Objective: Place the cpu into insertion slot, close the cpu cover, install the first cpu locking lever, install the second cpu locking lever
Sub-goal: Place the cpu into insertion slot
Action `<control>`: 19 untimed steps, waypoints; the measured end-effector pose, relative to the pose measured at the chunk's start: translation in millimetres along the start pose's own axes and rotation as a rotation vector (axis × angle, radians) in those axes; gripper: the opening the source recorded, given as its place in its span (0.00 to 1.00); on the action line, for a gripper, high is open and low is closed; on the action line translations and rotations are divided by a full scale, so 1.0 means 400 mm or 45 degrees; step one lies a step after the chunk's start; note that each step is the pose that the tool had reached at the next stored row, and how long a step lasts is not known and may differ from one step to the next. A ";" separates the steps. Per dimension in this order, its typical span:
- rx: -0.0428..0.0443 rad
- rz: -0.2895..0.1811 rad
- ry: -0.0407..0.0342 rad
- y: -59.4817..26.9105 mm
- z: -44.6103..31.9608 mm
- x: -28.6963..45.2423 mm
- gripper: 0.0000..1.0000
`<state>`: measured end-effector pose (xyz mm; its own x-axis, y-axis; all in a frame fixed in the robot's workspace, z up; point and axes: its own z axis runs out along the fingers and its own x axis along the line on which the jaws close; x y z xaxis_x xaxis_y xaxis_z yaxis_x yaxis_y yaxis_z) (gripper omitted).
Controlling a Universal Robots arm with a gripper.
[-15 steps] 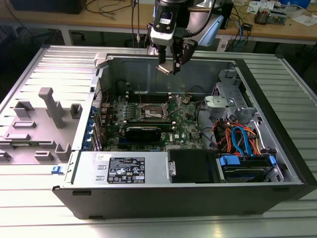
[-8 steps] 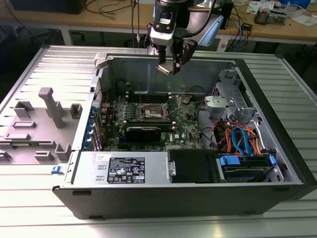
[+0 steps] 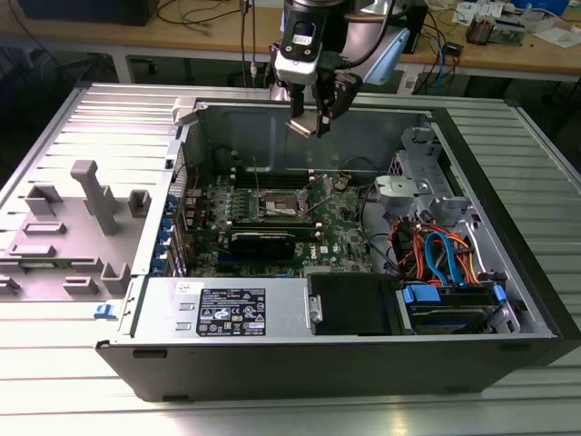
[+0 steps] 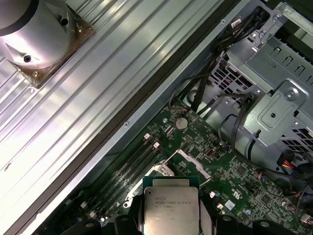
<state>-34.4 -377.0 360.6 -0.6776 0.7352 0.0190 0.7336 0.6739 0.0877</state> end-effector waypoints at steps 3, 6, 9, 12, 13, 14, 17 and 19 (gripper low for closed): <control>0.000 0.000 -0.0001 -0.002 0.000 -0.002 0.55; 0.000 0.000 0.0000 -0.004 0.001 -0.004 0.55; 0.001 0.001 -0.0004 -0.005 0.001 -0.004 0.55; 0.000 0.022 -0.0022 -0.005 0.003 -0.004 0.55; 0.000 0.033 -0.0031 -0.005 0.003 -0.004 0.55; 0.000 0.044 -0.0041 -0.005 0.004 -0.004 0.55; -0.001 0.073 -0.0067 -0.005 0.005 -0.004 0.55; -0.001 0.079 -0.0072 -0.005 0.005 -0.004 0.55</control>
<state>-34.7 -379.4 358.4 -0.6308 0.7757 0.0188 0.7739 0.6273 0.0875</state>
